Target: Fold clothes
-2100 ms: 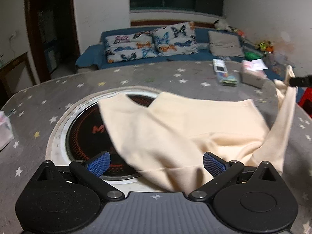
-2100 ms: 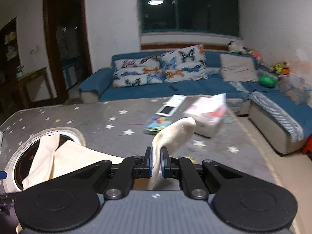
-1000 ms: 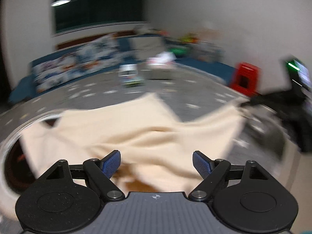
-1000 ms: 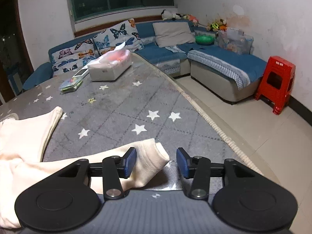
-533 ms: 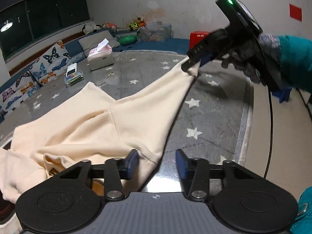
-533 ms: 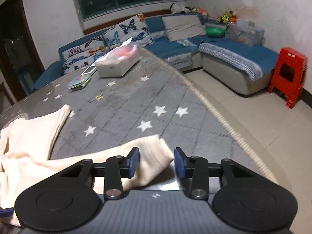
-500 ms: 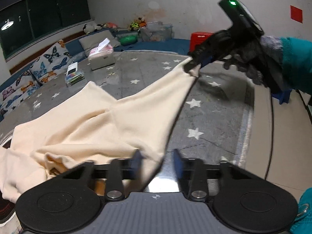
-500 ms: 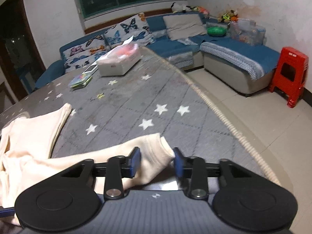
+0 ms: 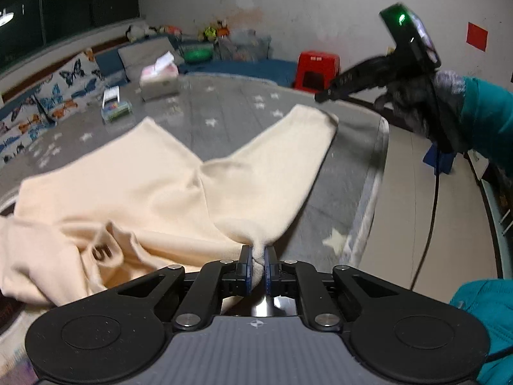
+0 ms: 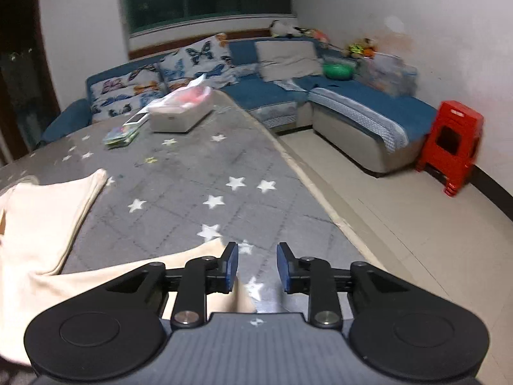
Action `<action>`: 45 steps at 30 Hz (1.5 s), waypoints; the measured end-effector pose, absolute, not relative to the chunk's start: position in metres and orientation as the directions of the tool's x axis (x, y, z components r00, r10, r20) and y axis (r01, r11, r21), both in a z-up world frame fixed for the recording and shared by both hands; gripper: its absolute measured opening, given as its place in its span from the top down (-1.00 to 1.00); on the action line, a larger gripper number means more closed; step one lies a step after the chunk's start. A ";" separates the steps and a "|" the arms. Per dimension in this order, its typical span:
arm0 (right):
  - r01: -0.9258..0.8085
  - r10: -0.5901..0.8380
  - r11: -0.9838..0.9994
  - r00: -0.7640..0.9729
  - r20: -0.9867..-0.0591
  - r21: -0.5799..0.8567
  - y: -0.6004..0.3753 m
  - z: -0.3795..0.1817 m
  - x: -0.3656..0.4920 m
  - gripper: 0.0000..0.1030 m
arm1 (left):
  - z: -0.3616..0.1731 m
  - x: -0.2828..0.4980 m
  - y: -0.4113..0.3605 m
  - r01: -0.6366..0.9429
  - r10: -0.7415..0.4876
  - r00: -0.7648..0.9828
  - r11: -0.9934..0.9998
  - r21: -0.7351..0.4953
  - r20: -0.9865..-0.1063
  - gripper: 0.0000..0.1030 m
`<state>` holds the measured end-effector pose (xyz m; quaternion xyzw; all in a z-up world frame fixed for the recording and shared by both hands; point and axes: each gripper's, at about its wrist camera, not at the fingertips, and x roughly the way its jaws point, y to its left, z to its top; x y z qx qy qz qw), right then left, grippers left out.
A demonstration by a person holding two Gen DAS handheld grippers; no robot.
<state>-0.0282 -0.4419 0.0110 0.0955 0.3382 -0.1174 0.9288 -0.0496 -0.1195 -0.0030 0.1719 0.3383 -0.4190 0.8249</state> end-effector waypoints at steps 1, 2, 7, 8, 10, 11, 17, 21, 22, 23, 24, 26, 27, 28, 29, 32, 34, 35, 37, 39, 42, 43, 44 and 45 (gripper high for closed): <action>0.262 -0.135 0.959 0.754 -0.642 0.106 -0.438 0.013 -0.027 0.47 | -0.004 -0.050 -0.119 0.808 -0.574 0.417 0.590 -0.003 -0.705 0.82; 0.239 -0.116 0.965 0.765 -0.634 0.112 -0.433 0.015 -0.026 0.47 | -0.004 -0.049 -0.119 0.807 -0.574 0.415 0.591 -0.006 -0.706 0.80; 0.117 -0.005 0.985 0.748 -0.663 0.124 -0.405 0.001 -0.006 0.45 | -0.001 -0.043 -0.115 0.792 -0.580 0.422 0.610 -0.028 -0.696 0.74; 0.116 -0.002 0.985 0.736 -0.677 0.124 -0.402 -0.005 -0.001 0.45 | 0.003 -0.043 -0.113 0.787 -0.584 0.431 0.616 -0.030 -0.688 0.71; 0.131 -0.004 0.983 0.713 -0.701 0.127 -0.401 -0.014 0.006 0.44 | 0.011 -0.041 -0.107 0.772 -0.587 0.451 0.635 -0.037 -0.672 0.57; 0.133 -0.008 0.983 0.712 -0.702 0.124 -0.400 -0.015 0.007 0.41 | 0.015 -0.038 -0.103 0.759 -0.586 0.469 0.650 -0.037 -0.661 0.39; 0.074 0.024 0.991 0.721 -0.693 0.111 -0.387 -0.004 0.016 0.29 | 0.031 0.008 -0.073 0.572 -0.461 0.630 0.820 -0.028 -0.625 0.09; 0.016 0.064 0.994 0.726 -0.685 0.109 -0.373 0.003 0.024 0.29 | 0.030 0.058 -0.050 0.373 -0.311 0.702 0.927 -0.042 -0.641 0.09; -0.005 0.082 0.993 0.726 -0.683 0.115 -0.367 0.004 0.027 0.29 | 0.029 0.070 -0.043 0.326 -0.278 0.712 0.944 -0.047 -0.645 0.09; -0.026 0.102 0.992 0.725 -0.681 0.121 -0.361 0.005 0.031 0.29 | 0.028 0.083 -0.037 0.275 -0.238 0.720 0.960 -0.048 -0.652 0.09; -0.046 0.121 0.991 0.724 -0.679 0.127 -0.354 0.006 0.035 0.29 | 0.027 0.096 -0.031 0.229 -0.202 0.723 0.972 -0.047 -0.660 0.09; -0.092 0.160 0.987 0.719 -0.676 0.135 -0.340 0.007 0.043 0.29 | 0.025 0.118 -0.020 0.160 -0.149 0.726 0.986 -0.046 -0.671 0.09; -0.116 0.179 0.984 0.715 -0.676 0.137 -0.332 0.007 0.048 0.29 | 0.024 0.128 -0.015 0.132 -0.128 0.725 0.990 -0.046 -0.676 0.09; -0.141 0.198 0.980 0.710 -0.676 0.139 -0.324 0.007 0.053 0.29 | 0.021 0.138 -0.007 0.109 -0.117 0.721 0.993 -0.054 -0.683 0.09; -0.167 0.217 0.976 0.704 -0.676 0.139 -0.315 0.007 0.059 0.28 | 0.018 0.146 0.000 0.089 -0.109 0.717 0.994 -0.064 -0.688 0.09; -0.234 0.266 0.962 0.687 -0.676 0.140 -0.290 0.007 0.072 0.13 | 0.012 0.174 0.009 0.031 -0.066 0.707 0.998 -0.063 -0.704 0.09; -0.277 0.301 0.950 0.674 -0.674 0.147 -0.274 0.006 0.079 0.12 | 0.008 0.191 0.012 -0.001 -0.038 0.701 0.998 -0.055 -0.712 0.09; -0.299 0.320 0.942 0.666 -0.673 0.152 -0.266 0.006 0.081 0.11 | 0.005 0.200 0.012 -0.010 -0.031 0.699 0.998 -0.054 -0.715 0.09; -0.345 0.363 0.924 0.648 -0.669 0.166 -0.251 0.007 0.085 0.08 | 0.002 0.216 0.013 -0.038 -0.006 0.696 0.998 -0.046 -0.718 0.09; -0.401 0.410 0.899 0.623 -0.666 0.177 -0.234 0.008 0.085 0.05 | -0.001 0.231 0.017 -0.070 0.023 0.692 0.997 -0.035 -0.721 0.09; -0.479 0.473 0.858 0.590 -0.655 0.188 -0.213 0.010 0.082 0.05 | -0.005 0.249 0.021 -0.098 0.051 0.682 0.995 -0.023 -0.730 0.09; -0.499 0.494 0.844 0.578 -0.650 0.198 -0.208 0.012 0.080 0.05 | -0.007 0.253 0.021 -0.102 0.057 0.675 0.995 -0.017 -0.736 0.09; -0.519 0.515 0.829 0.565 -0.644 0.208 -0.203 0.013 0.077 0.05 | -0.009 0.258 0.022 -0.106 0.064 0.668 0.994 -0.010 -0.742 0.12; -0.539 0.534 0.815 0.555 -0.638 0.213 -0.199 0.015 0.073 0.06 | -0.011 0.261 0.023 -0.108 0.066 0.662 0.994 -0.008 -0.747 0.12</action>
